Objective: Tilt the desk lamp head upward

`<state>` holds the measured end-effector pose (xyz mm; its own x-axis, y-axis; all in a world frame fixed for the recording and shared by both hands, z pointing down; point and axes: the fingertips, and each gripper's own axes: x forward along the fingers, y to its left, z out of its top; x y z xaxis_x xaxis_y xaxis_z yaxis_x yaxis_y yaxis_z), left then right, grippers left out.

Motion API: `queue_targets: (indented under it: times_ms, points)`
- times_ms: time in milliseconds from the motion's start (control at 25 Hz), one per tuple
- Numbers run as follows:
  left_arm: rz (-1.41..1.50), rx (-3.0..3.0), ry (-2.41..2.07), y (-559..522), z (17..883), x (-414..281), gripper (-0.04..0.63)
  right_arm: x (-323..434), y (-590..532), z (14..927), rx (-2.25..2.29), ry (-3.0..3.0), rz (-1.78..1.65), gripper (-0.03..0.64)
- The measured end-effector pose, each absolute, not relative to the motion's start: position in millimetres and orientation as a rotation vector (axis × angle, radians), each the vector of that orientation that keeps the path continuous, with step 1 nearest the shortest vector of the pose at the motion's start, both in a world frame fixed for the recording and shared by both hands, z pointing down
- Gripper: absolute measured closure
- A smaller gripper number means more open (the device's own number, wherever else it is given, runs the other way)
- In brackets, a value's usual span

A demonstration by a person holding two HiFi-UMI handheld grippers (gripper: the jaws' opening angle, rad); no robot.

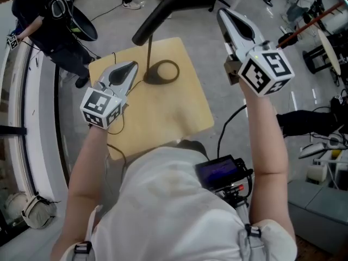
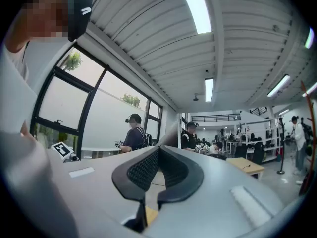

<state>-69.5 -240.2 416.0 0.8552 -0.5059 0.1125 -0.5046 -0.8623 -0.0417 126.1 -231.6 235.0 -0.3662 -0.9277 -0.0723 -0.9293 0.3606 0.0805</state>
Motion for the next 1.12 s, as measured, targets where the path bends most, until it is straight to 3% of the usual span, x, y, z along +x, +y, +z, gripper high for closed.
queue_targets:
  times_ms: [520, 1120]
  points:
    - [-0.102, -3.094, 1.028, -185.2, 453.8, -76.3, 0.594, 134.7, -161.2, 400.4, -1.438, 2.755, -0.179, 0.604]
    - [-0.116, -3.122, 1.19, -112.1, 480.0, -8.0, 0.594, 181.2, -108.6, 470.1, -1.216, 2.757, -0.417, 0.604]
